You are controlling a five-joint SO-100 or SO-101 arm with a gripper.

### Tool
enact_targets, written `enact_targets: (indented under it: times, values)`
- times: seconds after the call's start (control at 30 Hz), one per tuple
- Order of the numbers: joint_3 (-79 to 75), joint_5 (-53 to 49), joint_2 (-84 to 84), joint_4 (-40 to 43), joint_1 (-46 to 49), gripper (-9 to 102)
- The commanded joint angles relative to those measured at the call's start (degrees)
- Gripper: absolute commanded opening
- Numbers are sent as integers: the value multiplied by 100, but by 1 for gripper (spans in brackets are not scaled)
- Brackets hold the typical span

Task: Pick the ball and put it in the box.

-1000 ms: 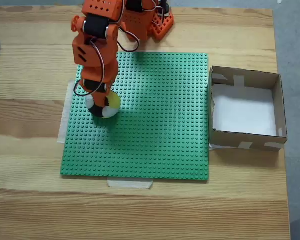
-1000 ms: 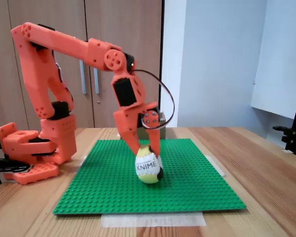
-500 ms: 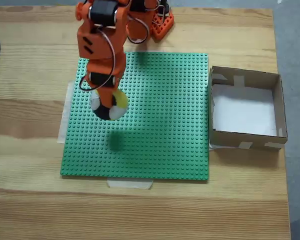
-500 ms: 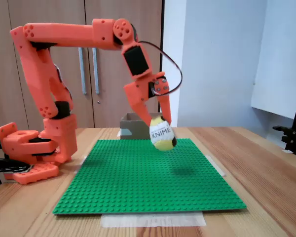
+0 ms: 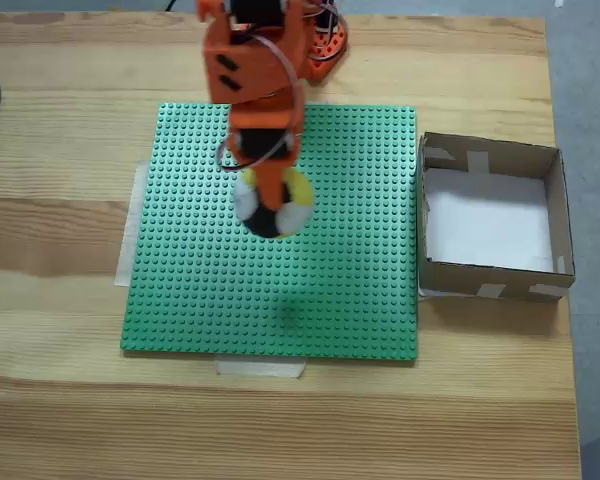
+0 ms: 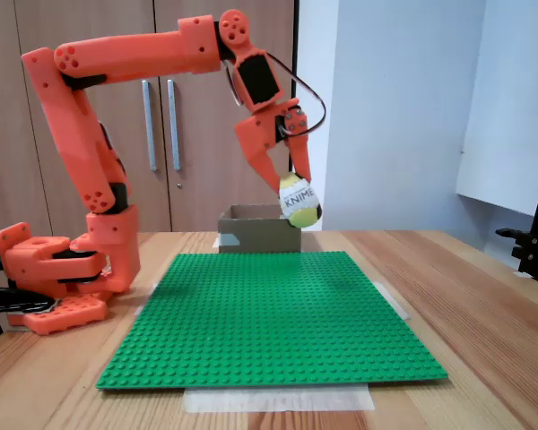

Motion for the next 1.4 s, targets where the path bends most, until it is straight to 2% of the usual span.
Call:
enact_targets:
  times: [0.0,0.7,1.37]
  values:
    - [-387,88,457,44,-396,-1]
    - [-686,589,448,-79,-3041,-1]
    - [-1011,492,-246,-404,-3604,-1]
